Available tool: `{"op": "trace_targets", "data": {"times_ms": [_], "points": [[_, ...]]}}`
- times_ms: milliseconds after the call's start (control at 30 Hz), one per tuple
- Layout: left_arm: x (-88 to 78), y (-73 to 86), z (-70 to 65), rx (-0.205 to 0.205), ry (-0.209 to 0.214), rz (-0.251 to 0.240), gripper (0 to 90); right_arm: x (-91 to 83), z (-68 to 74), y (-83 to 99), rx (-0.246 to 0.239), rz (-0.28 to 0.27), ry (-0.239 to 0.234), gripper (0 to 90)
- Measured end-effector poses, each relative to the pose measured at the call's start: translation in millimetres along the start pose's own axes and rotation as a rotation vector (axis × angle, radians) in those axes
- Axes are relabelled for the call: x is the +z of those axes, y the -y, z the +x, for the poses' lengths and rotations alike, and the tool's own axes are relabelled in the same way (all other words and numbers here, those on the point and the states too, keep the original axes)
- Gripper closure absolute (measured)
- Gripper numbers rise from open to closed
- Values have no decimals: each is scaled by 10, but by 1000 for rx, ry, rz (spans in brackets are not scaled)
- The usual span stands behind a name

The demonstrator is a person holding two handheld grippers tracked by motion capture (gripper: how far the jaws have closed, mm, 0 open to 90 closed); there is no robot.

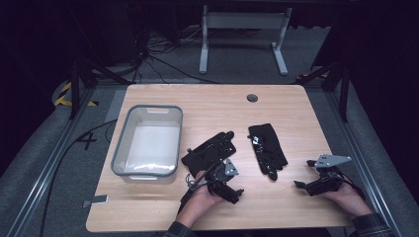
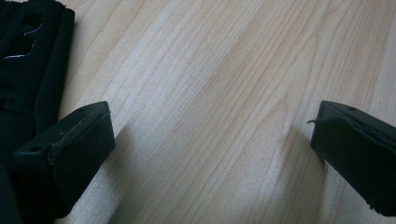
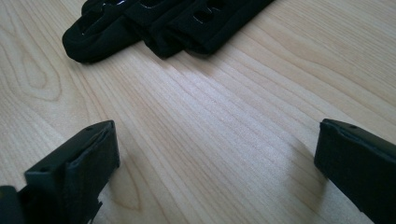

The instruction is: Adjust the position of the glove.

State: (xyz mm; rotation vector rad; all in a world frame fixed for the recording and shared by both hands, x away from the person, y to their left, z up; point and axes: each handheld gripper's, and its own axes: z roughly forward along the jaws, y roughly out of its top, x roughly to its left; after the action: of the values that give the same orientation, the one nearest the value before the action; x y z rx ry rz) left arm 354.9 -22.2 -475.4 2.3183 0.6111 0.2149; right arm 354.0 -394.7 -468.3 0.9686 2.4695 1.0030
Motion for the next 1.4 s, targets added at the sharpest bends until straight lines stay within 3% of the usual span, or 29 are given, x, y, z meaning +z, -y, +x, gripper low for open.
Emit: {"op": "trace_targets", "data": {"times_ms": [167, 267, 433, 700, 933, 1400], "points": [[0, 0, 1, 0, 0, 0, 0, -1, -10, -26, -14, 18, -9, 26], [0, -1, 1, 1, 1, 0, 0, -26, -13, -50, -14, 16, -12, 145], [-1, 1, 1, 1, 1, 0, 0, -46, -17, -113, -14, 11, -19, 241], [-4, 6, 8, 11, 9, -2, 0, -25, -13, -351, -57, -18, -66, 660], [-5, 6, 13, 16, 8, -2, 0, 35, -66, -530, -78, -20, -77, 894], [-6, 5, 15, 19, 11, 1, 0, 278, -283, -844, -97, -36, -103, 900]]}}
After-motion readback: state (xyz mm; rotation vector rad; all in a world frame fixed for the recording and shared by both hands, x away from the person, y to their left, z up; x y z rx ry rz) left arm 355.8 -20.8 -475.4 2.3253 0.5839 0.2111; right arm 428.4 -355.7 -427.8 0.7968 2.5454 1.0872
